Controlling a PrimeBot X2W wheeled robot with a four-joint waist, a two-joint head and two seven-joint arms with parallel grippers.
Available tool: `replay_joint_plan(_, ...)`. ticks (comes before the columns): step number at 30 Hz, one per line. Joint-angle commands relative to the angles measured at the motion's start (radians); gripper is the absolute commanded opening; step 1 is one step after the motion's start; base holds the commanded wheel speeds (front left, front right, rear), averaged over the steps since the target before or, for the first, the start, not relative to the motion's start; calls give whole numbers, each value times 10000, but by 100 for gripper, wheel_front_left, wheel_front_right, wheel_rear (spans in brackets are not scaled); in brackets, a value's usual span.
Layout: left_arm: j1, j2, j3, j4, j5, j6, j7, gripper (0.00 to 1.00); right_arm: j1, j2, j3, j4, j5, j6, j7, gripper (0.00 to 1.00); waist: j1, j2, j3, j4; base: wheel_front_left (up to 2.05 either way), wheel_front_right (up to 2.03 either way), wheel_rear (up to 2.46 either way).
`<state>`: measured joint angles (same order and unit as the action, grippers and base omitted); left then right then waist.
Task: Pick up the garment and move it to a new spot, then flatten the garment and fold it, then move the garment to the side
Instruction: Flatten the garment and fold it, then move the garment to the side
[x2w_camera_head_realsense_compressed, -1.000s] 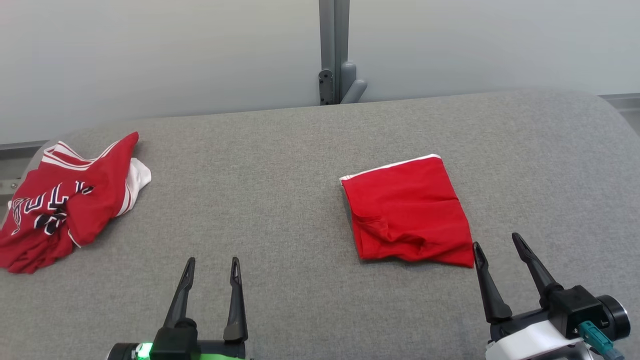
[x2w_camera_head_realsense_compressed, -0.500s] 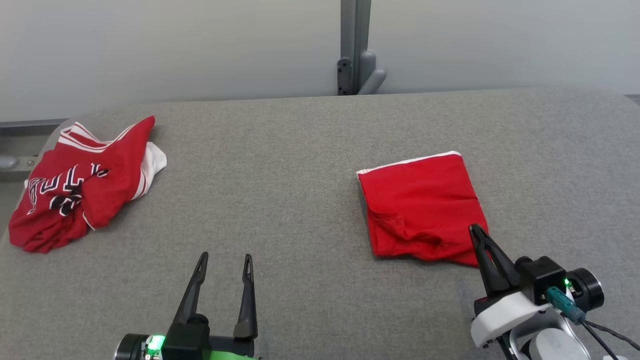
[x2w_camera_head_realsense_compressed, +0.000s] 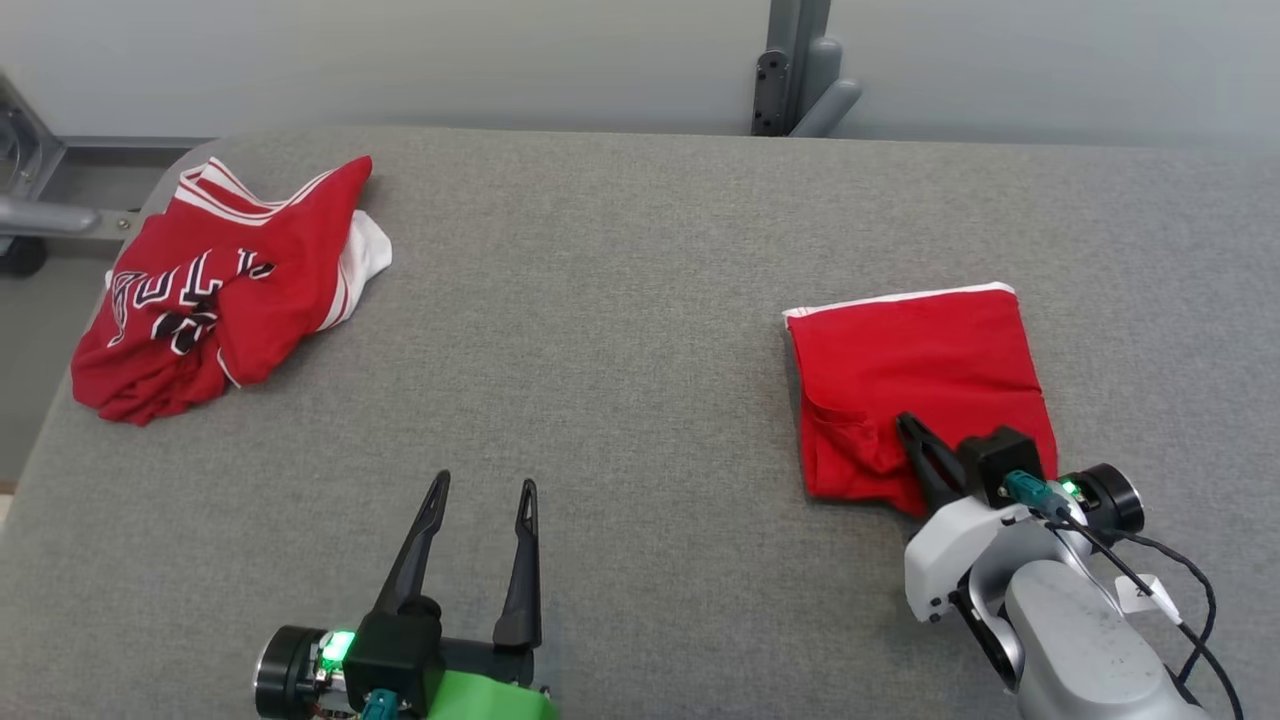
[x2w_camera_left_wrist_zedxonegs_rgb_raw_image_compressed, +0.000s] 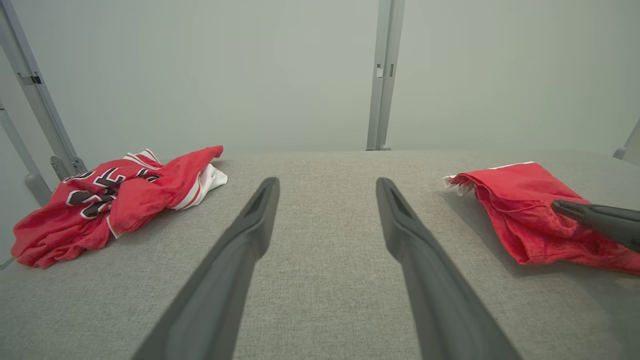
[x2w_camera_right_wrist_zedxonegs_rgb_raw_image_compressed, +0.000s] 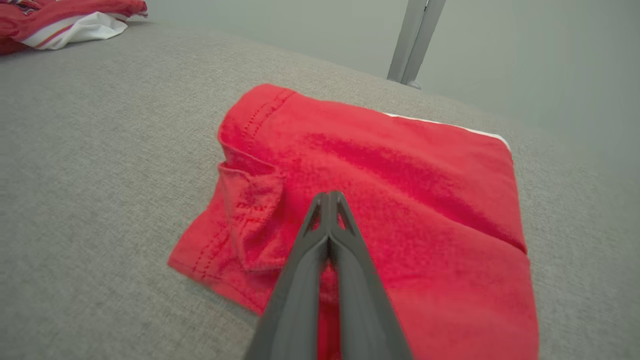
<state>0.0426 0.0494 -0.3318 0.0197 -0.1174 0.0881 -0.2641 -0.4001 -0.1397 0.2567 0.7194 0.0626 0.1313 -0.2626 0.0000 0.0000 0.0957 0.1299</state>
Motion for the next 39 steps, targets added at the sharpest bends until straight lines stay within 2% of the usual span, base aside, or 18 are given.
replay_joint_plan(1, -159, 22, 0, 19, -26, -14, 1, 100, -45, -34, 48, 59, 76, -10, -31, 0, 0, 0, 150, 206, 0, 0, 0)
replay_joint_plan(10, -147, 22, 51, 83, -126, 78, 1, 100, 757, 0, 1777, -277, 648, -10, -31, 0, 0, 0, 6, 285, 0, 0, 0)
replay_joint_plan(15, 46, 20, 111, 127, -56, 36, 1, 100, 1378, -33, 2327, -1237, 1222, -10, -31, 0, 0, 0, -201, 30, 0, 0, 0)
replay_joint_plan(16, 58, 20, 122, 125, -48, 48, 1, 100, 1508, -69, 2303, -1561, 1349, -10, -33, 16, 0, 0, -252, -39, 0, 0, 0)
replay_joint_plan(17, 94, 22, 160, 128, -43, 83, 1, 100, 1630, -115, 2229, -1894, 1431, -10, -31, 49, 0, 0, -322, -126, 0, 0, 0)
replay_joint_plan(18, 137, 20, 184, 139, -45, 108, 1, 100, 1767, -142, 2112, -2195, 1495, -10, -31, 100, 0, 0, -392, -214, 0, 0, 0)
replay_joint_plan(24, 307, 22, 438, 231, -167, 171, 1, 100, 2434, -220, 1134, -3833, 1840, -10, -31, 100, 0, 0, -793, -825, 0, 0, 0)
replay_joint_plan(27, 187, 20, 571, 266, -245, 142, 1, 100, 2639, -82, -3, -4858, 1754, -10, -31, 100, 0, 0, -848, -1096, 0, 0, 0)
replay_joint_plan(31, 22, 20, 794, 267, -265, 159, 1, 100, 2982, 3, -873, -5731, 1713, -10, -31, 100, 0, 0, -896, -1426, 0, 0, 0)
replay_joint_plan(35, -2, 20, 949, 300, -192, 88, 1, 100, 3359, -15, -1255, -6131, 1651, -10, -31, 100, 0, 0, -916, -1643, 0, 0, 0)
replay_joint_plan(39, 30, 20, 1010, 304, -128, 41, 1, 100, 3606, -216, -1145, -6309, 1754, -13, -31, 100, 0, 0, -938, -1726, 0, 0, 0)
